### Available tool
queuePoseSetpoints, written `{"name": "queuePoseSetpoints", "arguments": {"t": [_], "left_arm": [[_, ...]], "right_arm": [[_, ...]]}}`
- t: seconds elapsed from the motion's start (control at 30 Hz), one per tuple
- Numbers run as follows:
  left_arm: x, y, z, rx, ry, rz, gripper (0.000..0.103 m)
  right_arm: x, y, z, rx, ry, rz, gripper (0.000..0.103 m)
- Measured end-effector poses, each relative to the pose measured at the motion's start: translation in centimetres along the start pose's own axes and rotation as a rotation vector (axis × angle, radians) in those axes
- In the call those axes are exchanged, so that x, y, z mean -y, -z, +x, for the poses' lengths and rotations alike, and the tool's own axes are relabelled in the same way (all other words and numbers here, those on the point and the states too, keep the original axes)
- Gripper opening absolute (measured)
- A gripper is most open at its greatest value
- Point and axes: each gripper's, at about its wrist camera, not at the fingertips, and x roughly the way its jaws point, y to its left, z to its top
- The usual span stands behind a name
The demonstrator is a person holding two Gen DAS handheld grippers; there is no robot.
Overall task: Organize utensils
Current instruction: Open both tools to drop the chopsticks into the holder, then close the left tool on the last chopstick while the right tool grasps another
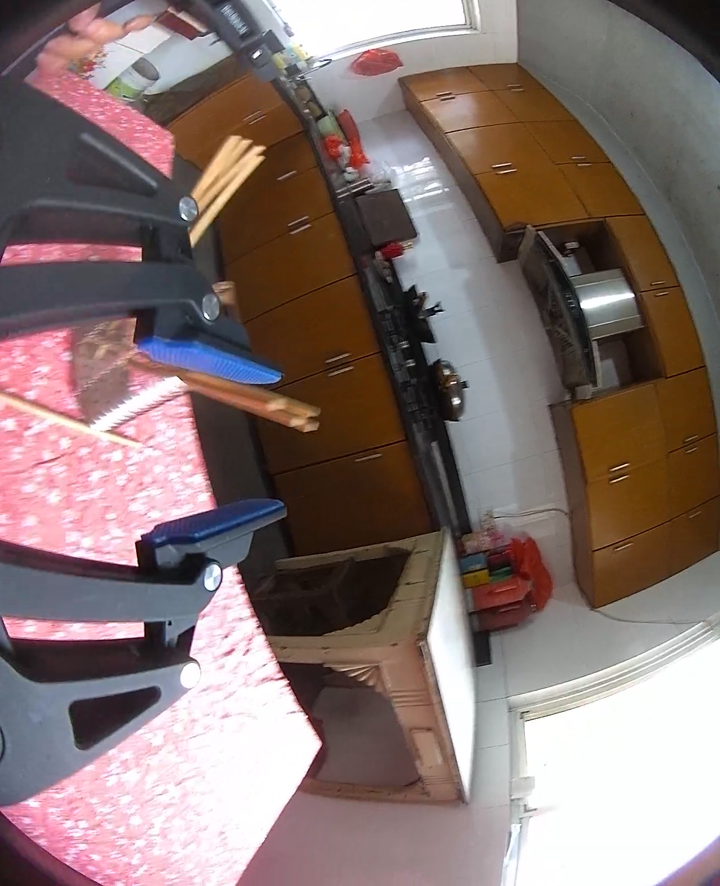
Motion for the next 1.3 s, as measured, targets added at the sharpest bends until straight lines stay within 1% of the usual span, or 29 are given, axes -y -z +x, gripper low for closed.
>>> {"name": "queuePoseSetpoints", "arguments": {"t": [0.1,0.23,0.37,0.57,0.63,0.77,0.93,1.0,1.03,1.07,1.1,1.13,1.17,1.27,1.3], "left_arm": [[-1.4,1.6,-1.5,-0.011,-0.002,0.001,0.039],[-3.0,4.0,-2.2,-0.039,-0.014,0.011,0.041],[-4.8,7.2,-1.7,-0.097,-0.031,0.013,0.041],[-6.1,12.0,-0.2,-0.198,-0.061,0.054,0.041],[-6.5,13.1,0.3,-0.222,-0.065,0.057,0.041],[-7.5,14.3,1.0,-0.255,-0.076,0.052,0.041],[-8.0,14.8,1.6,-0.274,-0.085,0.05,0.042],[-8.1,14.9,1.8,-0.279,-0.086,0.051,0.045],[-8.1,15.0,1.9,-0.283,-0.085,0.05,0.046],[-8.1,15.1,2.0,-0.286,-0.083,0.051,0.046],[-7.9,15.1,2.1,-0.291,-0.08,0.051,0.046],[-7.7,15.3,2.2,-0.299,-0.073,0.052,0.046],[-7.5,15.4,2.3,-0.305,-0.064,0.052,0.046],[-6.5,16.0,2.5,-0.33,-0.032,0.06,0.046],[-6.0,16.2,2.6,-0.348,-0.007,0.062,0.046]], "right_arm": [[0.3,2.7,-0.5,-0.051,0.0,0.002,0.044],[0.6,6.7,-0.6,-0.131,0.002,0.0,0.044],[0.6,10.6,-0.3,-0.214,0.002,-0.007,0.044],[0.1,16.0,1.2,-0.387,-0.032,-0.008,0.044],[-0.6,17.1,1.5,-0.425,-0.053,-0.013,0.044],[-2.4,18.7,2.5,-0.488,-0.091,-0.043,0.043],[-3.8,19.9,4.1,-0.547,-0.077,-0.075,0.043],[-4.1,20.0,4.7,-0.555,-0.06,-0.096,0.042],[-4.2,19.8,4.8,-0.553,-0.057,-0.102,0.038],[-4.3,19.8,5.0,-0.56,-0.054,-0.106,0.027],[-4.2,19.8,5.1,-0.559,-0.048,-0.11,0.023],[-3.9,19.7,5.3,-0.563,-0.046,-0.104,0.014],[-3.7,19.6,5.5,-0.567,-0.041,-0.097,0.01],[-1.2,18.7,5.9,-0.573,-0.013,-0.033,0.008],[-0.2,18.3,6.0,-0.571,0.005,-0.015,0.008]]}}
